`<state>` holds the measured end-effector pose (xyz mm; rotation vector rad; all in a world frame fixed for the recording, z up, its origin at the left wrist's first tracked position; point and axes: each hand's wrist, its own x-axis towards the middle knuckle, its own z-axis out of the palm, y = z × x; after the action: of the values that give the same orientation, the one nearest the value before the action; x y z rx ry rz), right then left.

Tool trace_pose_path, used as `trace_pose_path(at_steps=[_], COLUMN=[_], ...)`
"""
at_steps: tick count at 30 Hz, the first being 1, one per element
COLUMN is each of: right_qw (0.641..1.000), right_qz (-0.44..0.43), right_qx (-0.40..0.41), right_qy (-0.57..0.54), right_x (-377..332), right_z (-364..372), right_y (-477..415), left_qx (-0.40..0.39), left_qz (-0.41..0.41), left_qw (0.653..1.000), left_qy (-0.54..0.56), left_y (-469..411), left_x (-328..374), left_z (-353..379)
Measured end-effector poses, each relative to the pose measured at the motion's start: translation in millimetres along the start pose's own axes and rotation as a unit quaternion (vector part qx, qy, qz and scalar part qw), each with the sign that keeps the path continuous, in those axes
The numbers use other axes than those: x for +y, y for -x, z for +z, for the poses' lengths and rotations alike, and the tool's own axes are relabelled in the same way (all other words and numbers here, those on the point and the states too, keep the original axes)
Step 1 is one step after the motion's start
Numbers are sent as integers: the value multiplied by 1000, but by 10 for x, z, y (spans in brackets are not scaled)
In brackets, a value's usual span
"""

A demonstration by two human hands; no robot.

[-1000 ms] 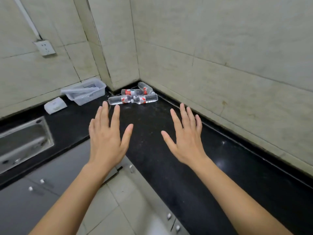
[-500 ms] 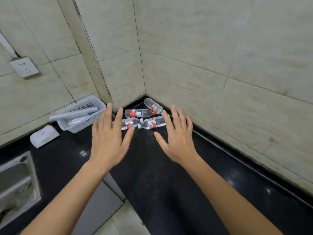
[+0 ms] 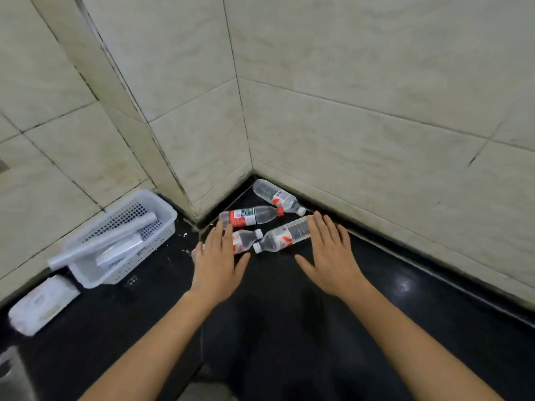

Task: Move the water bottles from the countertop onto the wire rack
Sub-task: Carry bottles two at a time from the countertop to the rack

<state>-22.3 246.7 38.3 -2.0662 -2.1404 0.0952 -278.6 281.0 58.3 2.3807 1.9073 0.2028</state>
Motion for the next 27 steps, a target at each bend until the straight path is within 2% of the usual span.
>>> trace_pose_path(at_steps=[7, 13, 17, 21, 27], right_qw=[991, 974, 963, 949, 954], right_qz=[64, 112, 74, 34, 20], right_qx=[-118, -198, -245, -259, -257], right_qy=[13, -20, 82, 175, 155], right_x=[-224, -472, -399, -391, -296], right_z=[551, 1074, 1276, 1350, 1179], right_y=[-705, -1114, -1341, -1527, -1546], left_qx=[-126, -202, -191, -210, -232], left_qz=[20, 64, 92, 98, 96], left_qw=[992, 976, 977, 972, 967], left_qy=[5, 55, -23, -21, -36], left_y=[-924, -1358, -1447, -1568, -1581], left_x=[-783, -911, -939, -1001, -946], left_z=[815, 1344, 1553, 1604, 1534])
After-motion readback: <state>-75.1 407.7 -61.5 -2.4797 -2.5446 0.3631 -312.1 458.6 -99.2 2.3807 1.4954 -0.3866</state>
